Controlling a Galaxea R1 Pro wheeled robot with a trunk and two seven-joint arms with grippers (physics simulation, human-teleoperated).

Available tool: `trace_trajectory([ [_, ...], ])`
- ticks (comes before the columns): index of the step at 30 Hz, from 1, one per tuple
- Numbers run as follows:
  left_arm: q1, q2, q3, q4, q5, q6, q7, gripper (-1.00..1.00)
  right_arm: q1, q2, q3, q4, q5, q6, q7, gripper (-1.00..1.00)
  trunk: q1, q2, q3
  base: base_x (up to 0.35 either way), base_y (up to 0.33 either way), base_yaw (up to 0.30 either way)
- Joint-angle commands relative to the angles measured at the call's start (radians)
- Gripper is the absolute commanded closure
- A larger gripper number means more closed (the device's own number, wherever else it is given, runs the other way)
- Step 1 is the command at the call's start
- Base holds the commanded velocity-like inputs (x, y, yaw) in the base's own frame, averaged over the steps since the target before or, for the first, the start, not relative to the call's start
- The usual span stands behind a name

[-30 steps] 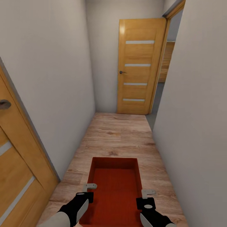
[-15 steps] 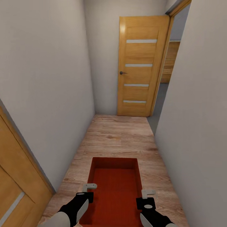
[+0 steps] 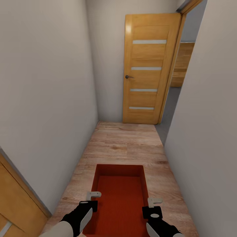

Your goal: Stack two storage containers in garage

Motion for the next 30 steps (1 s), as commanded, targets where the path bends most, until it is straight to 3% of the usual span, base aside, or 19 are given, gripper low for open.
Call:
trace_trajectory([
  [1, 0.0, 0.003, -0.004, -0.005, -0.026, 0.009, 0.014, 1.0, -0.001, -0.003, -0.007, 0.015, -0.015, -0.001, -0.01, 1.0, 0.001, 0.0, -0.001, 0.322, 0.0, 0.0],
  [30, 0.0, 0.003, -0.004, -0.006, -0.027, 0.009, 0.014, 1.0, -0.001, -0.001, -0.007, 0.015, -0.015, -0.001, -0.01, 1.0, 0.001, 0.0, -0.001, 0.322, 0.0, 0.0],
])
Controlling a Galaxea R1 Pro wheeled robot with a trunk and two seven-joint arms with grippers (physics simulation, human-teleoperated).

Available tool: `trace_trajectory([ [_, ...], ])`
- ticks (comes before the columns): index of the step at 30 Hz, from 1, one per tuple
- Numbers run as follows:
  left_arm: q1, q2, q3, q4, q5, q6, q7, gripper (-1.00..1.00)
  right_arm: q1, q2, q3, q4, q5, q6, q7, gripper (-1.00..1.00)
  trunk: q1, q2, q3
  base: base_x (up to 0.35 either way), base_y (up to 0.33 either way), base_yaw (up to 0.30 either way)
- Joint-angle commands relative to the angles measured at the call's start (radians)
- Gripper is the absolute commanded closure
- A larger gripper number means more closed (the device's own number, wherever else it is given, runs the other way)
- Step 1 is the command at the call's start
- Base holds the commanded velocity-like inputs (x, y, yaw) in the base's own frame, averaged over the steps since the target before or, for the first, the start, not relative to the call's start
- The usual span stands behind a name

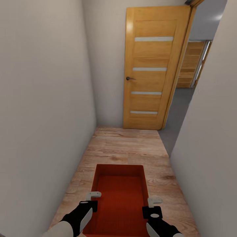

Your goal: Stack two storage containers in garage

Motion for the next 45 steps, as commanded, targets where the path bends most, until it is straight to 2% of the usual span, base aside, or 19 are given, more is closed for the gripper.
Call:
trace_trajectory([
  [1, 0.0, 0.003, -0.005, -0.005, -0.026, 0.009, 0.014, 1.0, -0.001, -0.001, -0.006, 0.015, -0.015, -0.001, -0.011, 1.0, 0.001, 0.0, -0.001, 0.322, 0.0, 0.0],
  [45, 0.0, 0.004, -0.005, -0.005, -0.026, 0.009, 0.014, 1.0, -0.001, -0.002, -0.006, 0.015, -0.015, -0.001, -0.01, 1.0, 0.001, 0.0, -0.001, 0.322, 0.0, 0.0],
])
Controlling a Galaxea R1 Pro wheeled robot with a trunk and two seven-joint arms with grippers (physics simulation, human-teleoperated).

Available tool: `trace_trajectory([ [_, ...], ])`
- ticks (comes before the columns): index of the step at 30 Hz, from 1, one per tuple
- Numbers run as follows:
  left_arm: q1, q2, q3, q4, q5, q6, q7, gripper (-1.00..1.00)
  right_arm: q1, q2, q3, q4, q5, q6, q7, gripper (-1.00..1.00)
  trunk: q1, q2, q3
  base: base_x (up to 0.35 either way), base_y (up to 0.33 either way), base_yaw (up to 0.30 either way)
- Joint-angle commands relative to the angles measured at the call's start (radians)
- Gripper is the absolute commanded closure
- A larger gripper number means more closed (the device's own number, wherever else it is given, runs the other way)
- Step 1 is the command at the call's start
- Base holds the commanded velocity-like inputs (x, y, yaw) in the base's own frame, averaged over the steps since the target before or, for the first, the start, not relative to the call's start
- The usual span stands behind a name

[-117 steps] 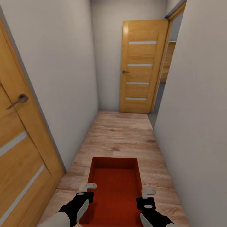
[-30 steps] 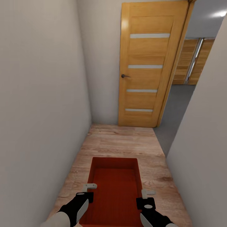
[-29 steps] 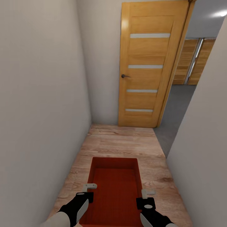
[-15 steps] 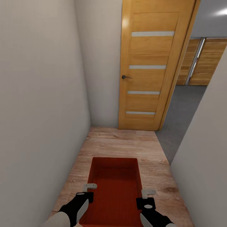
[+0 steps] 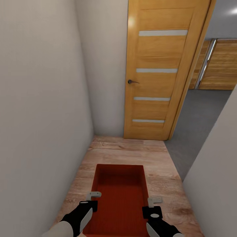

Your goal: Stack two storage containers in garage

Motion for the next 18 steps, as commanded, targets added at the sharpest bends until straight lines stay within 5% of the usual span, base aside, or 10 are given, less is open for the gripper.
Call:
trace_trajectory([
  [1, 0.0, 0.004, -0.006, -0.005, -0.025, 0.009, 0.013, 1.0, -0.001, -0.003, -0.006, 0.014, -0.016, -0.001, -0.01, 1.0, 0.0, 0.0, -0.001, 0.322, 0.0, 0.0],
  [18, 0.0, 0.004, -0.006, -0.005, -0.025, 0.009, 0.013, 1.0, -0.001, -0.004, -0.006, 0.015, -0.015, 0.0, -0.01, 1.0, 0.0, 0.0, -0.001, 0.322, 0.0, 0.0],
])
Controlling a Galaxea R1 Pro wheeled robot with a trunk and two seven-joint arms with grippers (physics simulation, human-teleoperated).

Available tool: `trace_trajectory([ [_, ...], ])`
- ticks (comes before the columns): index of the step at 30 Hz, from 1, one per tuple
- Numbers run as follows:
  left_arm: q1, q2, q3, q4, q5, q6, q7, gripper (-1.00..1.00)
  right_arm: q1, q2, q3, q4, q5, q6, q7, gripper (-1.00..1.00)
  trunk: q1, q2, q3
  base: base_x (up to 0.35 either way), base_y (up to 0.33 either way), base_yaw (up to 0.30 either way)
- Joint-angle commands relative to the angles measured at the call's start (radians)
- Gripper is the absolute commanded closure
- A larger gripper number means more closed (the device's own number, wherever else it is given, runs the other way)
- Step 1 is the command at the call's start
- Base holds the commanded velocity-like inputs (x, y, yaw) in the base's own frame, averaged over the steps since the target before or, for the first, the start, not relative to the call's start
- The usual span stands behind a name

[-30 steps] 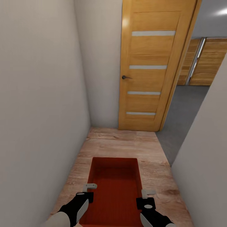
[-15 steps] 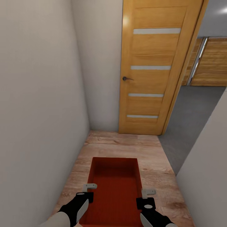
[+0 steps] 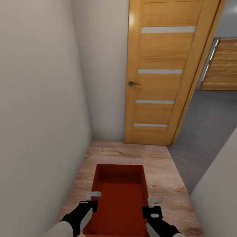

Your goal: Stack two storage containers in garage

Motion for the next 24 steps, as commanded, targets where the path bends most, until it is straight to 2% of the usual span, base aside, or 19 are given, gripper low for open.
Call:
trace_trajectory([
  [1, 0.0, 0.004, -0.007, -0.005, -0.024, 0.009, 0.013, 1.0, -0.001, -0.003, -0.006, 0.016, -0.016, -0.001, -0.01, 1.0, 0.0, 0.0, -0.001, 0.322, 0.0, 0.0],
  [14, 0.0, 0.003, -0.007, -0.007, -0.024, 0.009, 0.013, 1.0, -0.001, -0.002, -0.006, 0.015, -0.016, -0.002, -0.011, 1.0, 0.0, 0.0, -0.001, 0.316, -0.024, 0.0],
  [24, 0.0, 0.003, -0.007, -0.01, -0.024, 0.009, 0.014, 1.0, -0.001, -0.002, -0.006, 0.015, -0.016, -0.002, -0.011, 1.0, 0.0, 0.0, -0.001, 0.186, -0.08, -0.01],
])
